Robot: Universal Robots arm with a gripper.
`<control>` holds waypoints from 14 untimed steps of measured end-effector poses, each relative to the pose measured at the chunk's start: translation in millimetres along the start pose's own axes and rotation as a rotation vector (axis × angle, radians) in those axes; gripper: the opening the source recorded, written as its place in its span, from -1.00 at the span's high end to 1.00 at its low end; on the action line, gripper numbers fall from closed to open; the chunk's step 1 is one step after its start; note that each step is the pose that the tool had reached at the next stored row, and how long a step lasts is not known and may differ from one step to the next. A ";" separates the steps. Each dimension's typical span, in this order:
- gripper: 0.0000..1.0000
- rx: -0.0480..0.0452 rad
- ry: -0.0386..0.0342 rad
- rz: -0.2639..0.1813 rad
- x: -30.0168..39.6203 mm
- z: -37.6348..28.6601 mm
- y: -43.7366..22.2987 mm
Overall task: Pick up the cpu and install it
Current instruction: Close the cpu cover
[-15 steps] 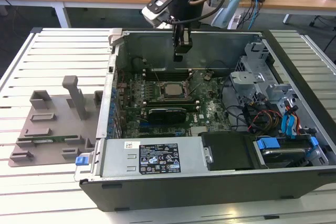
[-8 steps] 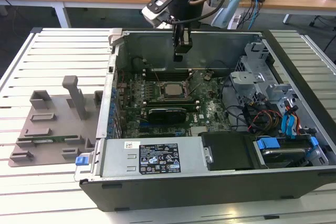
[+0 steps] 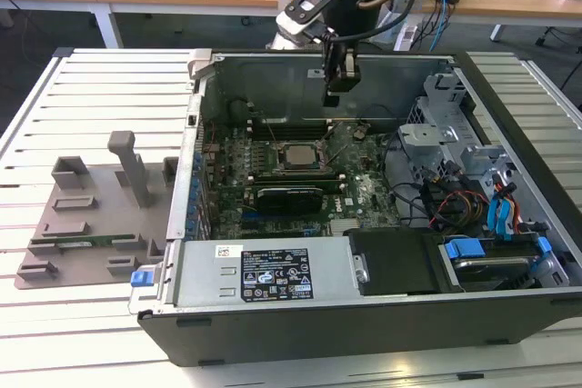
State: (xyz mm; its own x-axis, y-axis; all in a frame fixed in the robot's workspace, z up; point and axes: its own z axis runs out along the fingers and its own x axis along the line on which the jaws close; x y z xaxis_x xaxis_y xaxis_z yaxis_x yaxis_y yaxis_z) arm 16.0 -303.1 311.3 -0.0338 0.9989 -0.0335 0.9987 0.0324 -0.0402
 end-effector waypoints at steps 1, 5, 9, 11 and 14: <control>0.79 0.0001 -0.0013 0.000 -0.2 -0.2 4.4; 0.79 0.0003 -0.0030 0.000 -0.5 -0.6 14.3; 0.79 0.0004 -0.0032 0.000 -1.1 -1.2 31.9; 0.79 0.0004 -0.0033 0.000 -1.3 -1.5 38.6; 0.79 0.0004 -0.0034 0.000 -1.5 -1.8 44.8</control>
State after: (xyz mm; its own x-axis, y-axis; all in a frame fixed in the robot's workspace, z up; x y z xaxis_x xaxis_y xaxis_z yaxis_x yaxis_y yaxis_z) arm 60.8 -303.1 311.3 -0.0338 0.9987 -0.0369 0.9987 0.0323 -0.0406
